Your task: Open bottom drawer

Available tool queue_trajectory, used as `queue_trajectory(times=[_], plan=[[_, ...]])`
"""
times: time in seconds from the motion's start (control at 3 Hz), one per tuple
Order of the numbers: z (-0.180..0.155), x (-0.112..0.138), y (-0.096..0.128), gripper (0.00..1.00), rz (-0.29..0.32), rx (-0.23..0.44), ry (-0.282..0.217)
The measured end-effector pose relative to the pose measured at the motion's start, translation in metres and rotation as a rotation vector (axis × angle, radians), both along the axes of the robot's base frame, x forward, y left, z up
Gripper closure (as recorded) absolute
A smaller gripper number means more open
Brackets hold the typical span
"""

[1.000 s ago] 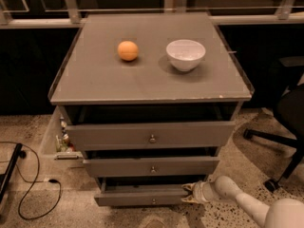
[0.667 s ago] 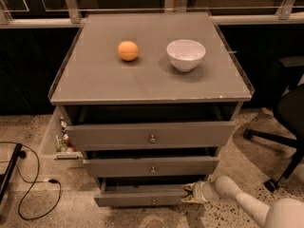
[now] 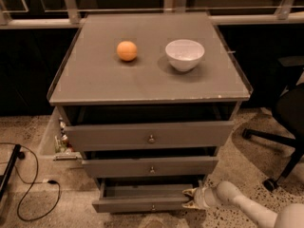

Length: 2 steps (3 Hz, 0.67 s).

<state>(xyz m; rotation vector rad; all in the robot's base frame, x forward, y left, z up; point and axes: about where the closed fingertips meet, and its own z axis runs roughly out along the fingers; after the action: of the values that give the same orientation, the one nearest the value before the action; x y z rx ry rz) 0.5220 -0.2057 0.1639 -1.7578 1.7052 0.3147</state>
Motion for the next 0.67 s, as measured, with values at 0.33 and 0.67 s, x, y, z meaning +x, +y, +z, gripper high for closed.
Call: queue_trajectory(times=[0.33, 0.67], plan=[[0.0000, -0.0002, 0.0001, 0.58, 0.000, 0.000, 0.000], [0.0000, -0.0002, 0.0001, 0.35, 0.000, 0.000, 0.000]])
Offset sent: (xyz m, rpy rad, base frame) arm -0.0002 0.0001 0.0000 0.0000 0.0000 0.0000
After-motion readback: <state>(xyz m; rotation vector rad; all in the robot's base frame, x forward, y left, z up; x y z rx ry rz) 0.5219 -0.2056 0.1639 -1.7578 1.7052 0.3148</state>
